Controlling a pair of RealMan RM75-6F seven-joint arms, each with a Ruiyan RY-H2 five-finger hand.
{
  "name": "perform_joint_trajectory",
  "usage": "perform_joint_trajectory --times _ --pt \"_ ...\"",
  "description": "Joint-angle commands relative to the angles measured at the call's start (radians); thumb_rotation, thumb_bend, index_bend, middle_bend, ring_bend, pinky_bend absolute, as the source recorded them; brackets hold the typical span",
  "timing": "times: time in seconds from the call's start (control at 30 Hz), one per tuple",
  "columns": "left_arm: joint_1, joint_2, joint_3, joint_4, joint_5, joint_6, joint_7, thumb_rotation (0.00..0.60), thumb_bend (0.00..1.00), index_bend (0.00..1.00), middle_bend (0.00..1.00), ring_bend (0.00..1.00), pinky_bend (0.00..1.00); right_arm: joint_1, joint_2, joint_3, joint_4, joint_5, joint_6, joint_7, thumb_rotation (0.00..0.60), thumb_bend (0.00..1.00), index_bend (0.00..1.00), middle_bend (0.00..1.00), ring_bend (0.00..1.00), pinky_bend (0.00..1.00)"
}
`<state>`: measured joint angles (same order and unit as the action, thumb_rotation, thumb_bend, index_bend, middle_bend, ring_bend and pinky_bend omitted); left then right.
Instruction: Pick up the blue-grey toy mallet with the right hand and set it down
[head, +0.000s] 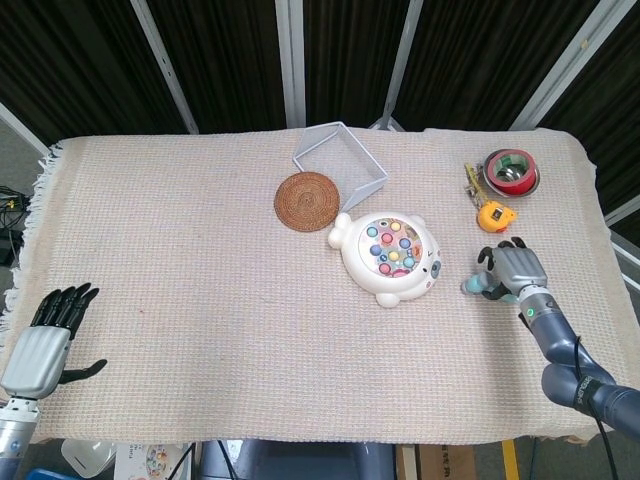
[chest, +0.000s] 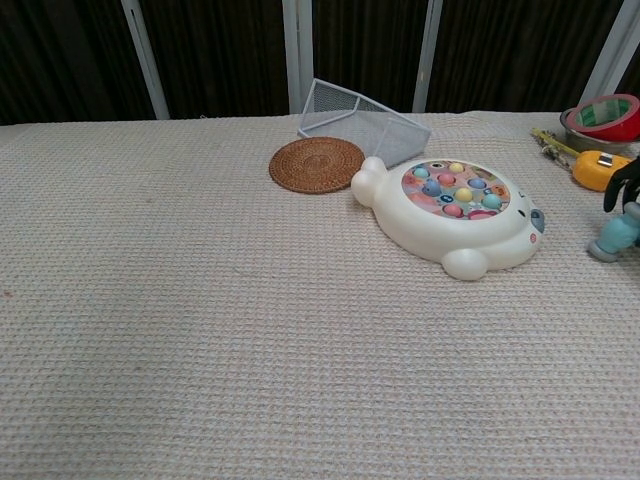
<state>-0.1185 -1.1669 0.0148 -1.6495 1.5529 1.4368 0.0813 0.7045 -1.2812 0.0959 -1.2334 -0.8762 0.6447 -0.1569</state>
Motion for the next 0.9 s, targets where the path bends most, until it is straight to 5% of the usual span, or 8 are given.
perform_joint_trajectory --times 0.03,0.27,0.47,0.67,0.9 --pt "0.000 0.000 -0.001 0.000 0.001 0.002 -0.001 0.600 0.06 0.00 0.00 0.00 0.00 -0.007 0.010 -0.001 -0.015 0.000 0.012 -0.002 0.600 0.23 0.33 0.38 0.13 0.00" --pt "-0.002 0.000 -0.003 0.002 0.000 0.001 -0.004 0.600 0.06 0.00 0.00 0.00 0.00 -0.041 0.074 0.001 -0.094 -0.032 0.049 0.028 0.600 0.23 0.05 0.19 0.01 0.00" --pt "-0.004 0.000 -0.007 0.004 -0.005 -0.002 -0.011 0.600 0.06 0.00 0.00 0.00 0.00 -0.122 0.165 0.006 -0.239 -0.120 0.185 0.086 0.600 0.23 0.02 0.16 0.00 0.00" --pt "-0.001 -0.006 -0.009 0.018 -0.009 0.002 -0.025 0.600 0.06 0.00 0.00 0.00 0.00 -0.296 0.196 -0.007 -0.354 -0.287 0.529 0.152 0.600 0.23 0.02 0.08 0.00 0.00" --pt "0.014 -0.010 -0.003 0.028 0.020 0.042 -0.035 0.600 0.06 0.00 0.00 0.00 0.00 -0.467 0.117 -0.063 -0.341 -0.457 0.856 0.141 0.600 0.23 0.02 0.06 0.00 0.00"
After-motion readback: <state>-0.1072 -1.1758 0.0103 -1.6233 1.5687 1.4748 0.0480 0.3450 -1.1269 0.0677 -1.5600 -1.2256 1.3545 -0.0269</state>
